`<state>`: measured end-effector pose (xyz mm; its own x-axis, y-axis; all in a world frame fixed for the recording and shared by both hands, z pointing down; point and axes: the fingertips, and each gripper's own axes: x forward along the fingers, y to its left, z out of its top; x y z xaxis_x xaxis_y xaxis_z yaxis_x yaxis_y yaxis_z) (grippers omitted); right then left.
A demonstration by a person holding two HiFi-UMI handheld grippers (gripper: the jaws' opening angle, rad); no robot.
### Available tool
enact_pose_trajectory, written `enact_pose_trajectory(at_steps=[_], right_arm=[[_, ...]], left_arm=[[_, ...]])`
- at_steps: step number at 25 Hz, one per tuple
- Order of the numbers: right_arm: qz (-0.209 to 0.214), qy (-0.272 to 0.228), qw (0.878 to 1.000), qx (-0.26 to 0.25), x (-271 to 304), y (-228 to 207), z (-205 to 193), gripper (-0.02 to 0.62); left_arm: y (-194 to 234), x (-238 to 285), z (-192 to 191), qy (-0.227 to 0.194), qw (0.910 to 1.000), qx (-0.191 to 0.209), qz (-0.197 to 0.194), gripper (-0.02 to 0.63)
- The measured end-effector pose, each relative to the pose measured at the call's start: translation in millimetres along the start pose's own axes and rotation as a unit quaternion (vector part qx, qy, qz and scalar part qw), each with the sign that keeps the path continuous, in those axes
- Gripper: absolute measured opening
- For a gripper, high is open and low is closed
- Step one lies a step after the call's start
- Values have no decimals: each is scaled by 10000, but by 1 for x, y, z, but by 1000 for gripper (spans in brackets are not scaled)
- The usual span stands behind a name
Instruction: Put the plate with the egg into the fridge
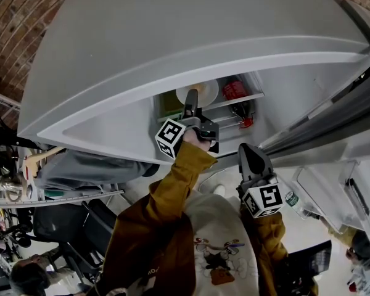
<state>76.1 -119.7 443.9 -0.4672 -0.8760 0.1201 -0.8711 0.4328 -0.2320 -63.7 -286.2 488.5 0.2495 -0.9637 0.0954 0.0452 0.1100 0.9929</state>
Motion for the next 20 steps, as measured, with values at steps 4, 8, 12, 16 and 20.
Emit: enact_pose_trajectory(at_steps=[4, 8, 12, 16, 20], right_arm=[[-1, 25, 10000, 14, -3, 1, -1, 3], [-12, 32, 10000, 6, -6, 1, -2, 3], [-3, 38, 10000, -2, -8, 2, -2, 3], [-30, 28, 10000, 46, -12, 2, -3, 3], [-12, 20, 10000, 28, -13, 3, -3, 3]], left_arm=[[-2, -3, 3, -49, 10000, -77, -18, 406], [0, -8, 2, -89, 9999, -51, 105, 411], [2, -11, 3, -131, 9994, -62, 306, 436], [4, -12, 2, -132, 9992, -140, 348, 442], [12, -15, -1, -93, 9987, -192, 457, 442]])
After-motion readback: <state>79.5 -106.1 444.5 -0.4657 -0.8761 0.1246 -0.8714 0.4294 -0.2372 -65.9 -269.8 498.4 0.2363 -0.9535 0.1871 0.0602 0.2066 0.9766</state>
